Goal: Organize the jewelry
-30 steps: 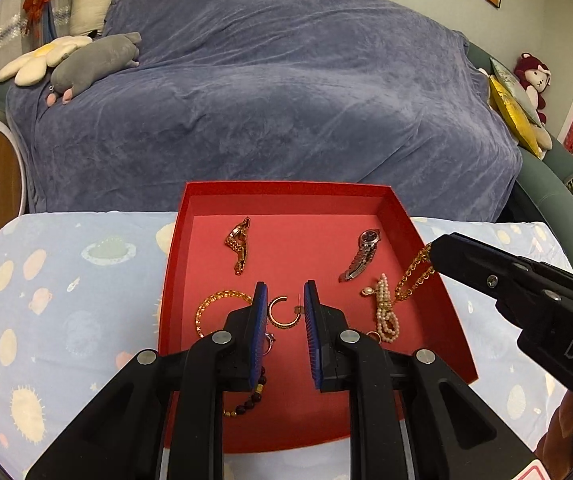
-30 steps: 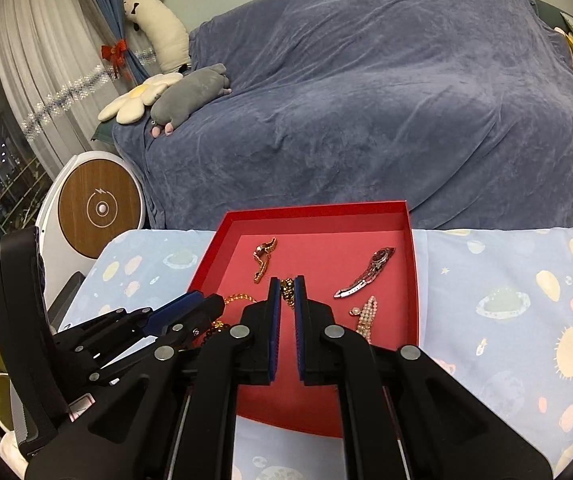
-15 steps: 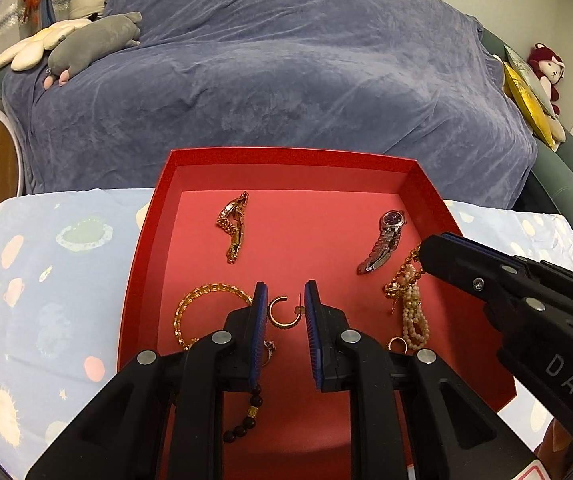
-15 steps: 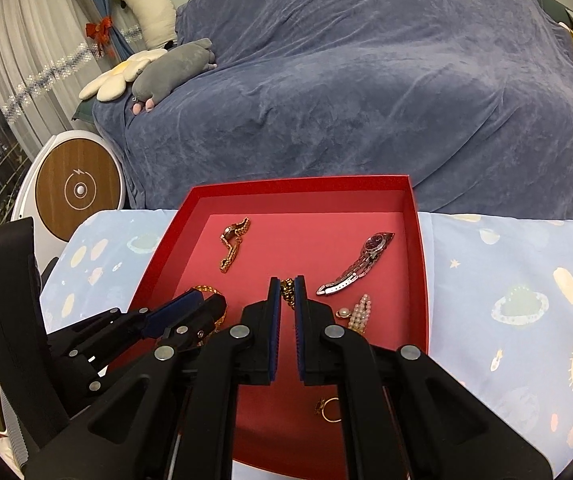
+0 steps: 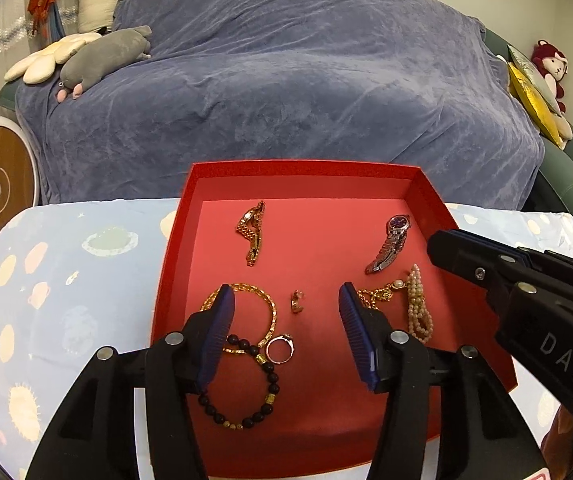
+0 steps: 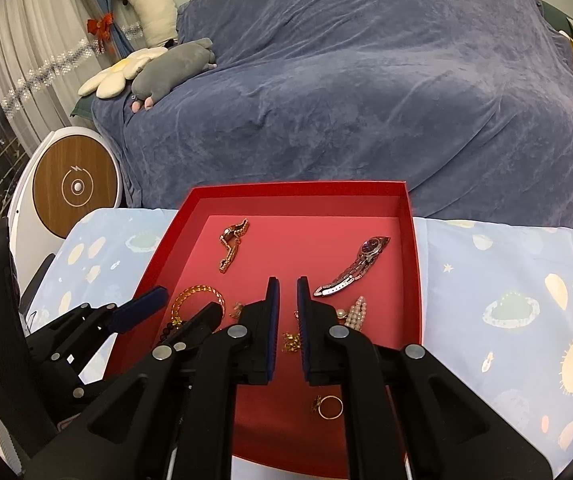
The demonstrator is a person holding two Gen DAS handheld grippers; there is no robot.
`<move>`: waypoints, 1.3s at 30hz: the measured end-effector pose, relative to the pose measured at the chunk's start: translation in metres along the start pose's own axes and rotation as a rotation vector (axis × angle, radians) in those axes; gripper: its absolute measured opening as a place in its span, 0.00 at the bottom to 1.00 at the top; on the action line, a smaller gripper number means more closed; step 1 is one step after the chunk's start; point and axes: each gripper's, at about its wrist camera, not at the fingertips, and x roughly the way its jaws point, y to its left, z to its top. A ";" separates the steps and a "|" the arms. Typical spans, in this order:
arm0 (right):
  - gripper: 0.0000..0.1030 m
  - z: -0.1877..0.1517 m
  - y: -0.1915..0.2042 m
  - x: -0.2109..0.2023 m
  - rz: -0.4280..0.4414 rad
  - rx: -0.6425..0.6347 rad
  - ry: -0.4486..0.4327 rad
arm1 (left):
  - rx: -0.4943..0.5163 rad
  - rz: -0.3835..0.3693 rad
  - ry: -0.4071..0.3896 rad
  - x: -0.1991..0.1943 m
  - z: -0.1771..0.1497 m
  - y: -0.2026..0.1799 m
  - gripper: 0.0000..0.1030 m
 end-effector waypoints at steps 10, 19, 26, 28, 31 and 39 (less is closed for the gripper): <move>0.33 -0.022 0.005 -0.040 -0.023 -0.014 -0.026 | -0.005 0.071 -0.024 -0.040 -0.016 0.015 0.53; 0.46 -0.061 0.008 -0.074 -0.040 0.001 -0.023 | -0.008 0.082 -0.036 -0.077 -0.035 0.003 0.56; 0.46 -0.077 0.014 -0.091 -0.045 -0.002 -0.030 | -0.005 0.075 -0.047 -0.095 -0.047 -0.008 0.56; 0.46 -0.078 0.015 -0.094 -0.052 0.003 -0.039 | -0.006 0.079 -0.048 -0.097 -0.048 -0.010 0.56; 0.46 -0.078 0.014 -0.092 -0.047 0.013 -0.038 | -0.012 0.080 -0.047 -0.097 -0.048 -0.010 0.56; 0.46 -0.081 0.005 -0.077 -0.081 -0.003 -0.005 | -0.066 0.076 0.010 -0.078 -0.048 0.012 0.56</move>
